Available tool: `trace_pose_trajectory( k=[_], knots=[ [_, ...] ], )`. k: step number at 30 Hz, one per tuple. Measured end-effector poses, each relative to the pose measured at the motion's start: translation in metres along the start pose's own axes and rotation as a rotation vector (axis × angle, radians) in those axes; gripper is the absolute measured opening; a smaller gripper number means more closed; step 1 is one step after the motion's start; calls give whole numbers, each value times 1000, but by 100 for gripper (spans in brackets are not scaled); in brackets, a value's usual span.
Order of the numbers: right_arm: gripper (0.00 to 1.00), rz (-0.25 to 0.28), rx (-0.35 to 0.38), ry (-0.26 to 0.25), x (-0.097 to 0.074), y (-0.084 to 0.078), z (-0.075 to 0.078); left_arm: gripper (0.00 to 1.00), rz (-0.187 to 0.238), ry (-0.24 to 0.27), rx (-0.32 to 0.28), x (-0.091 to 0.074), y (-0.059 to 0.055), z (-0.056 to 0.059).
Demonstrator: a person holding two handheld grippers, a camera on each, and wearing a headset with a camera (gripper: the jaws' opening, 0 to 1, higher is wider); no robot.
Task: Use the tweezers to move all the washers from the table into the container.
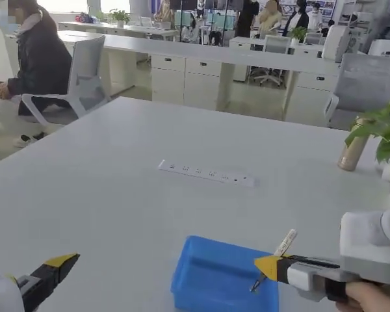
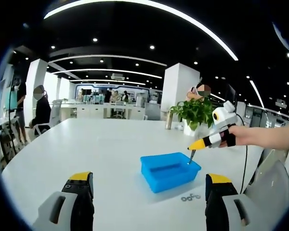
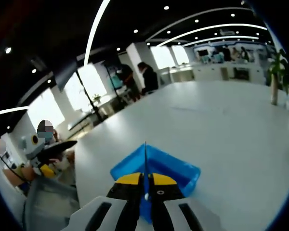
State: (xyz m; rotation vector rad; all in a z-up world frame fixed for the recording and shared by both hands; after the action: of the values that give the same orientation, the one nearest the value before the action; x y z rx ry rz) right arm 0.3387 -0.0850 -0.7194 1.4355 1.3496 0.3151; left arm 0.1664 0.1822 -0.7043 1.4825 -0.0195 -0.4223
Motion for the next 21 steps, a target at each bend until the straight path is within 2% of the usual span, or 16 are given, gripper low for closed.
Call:
trace_pose_trajectory(
  k=[2,5,14,21],
  knots=[
    [3,-8,-4,-11,4,0,2,99,13,0,7,0,1,0],
    [3,-32,-25,-28,12,-1,5,99,1,2,25,0,0,-1],
    [3,-94,-67,-68,29,-8,16,99,-2,7,26,-1,0,-3],
    [3,-104,-81,-77,35,-12,22,97,-3,12,21,-2,0,-4]
  ],
)
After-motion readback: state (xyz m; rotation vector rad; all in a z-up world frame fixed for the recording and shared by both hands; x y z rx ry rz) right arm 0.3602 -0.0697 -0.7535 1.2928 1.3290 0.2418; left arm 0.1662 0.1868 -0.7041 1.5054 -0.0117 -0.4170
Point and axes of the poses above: the centre of the closed fingertips' face, and the gripper's own axes: x roughly forward along the fingers, z roughly to its right, y roughly out of its top, the point moved 9 cm from there along -x, roughly backward along the fingers, and after that the axes turned 3 degrees about y, right-handed, at the moved point
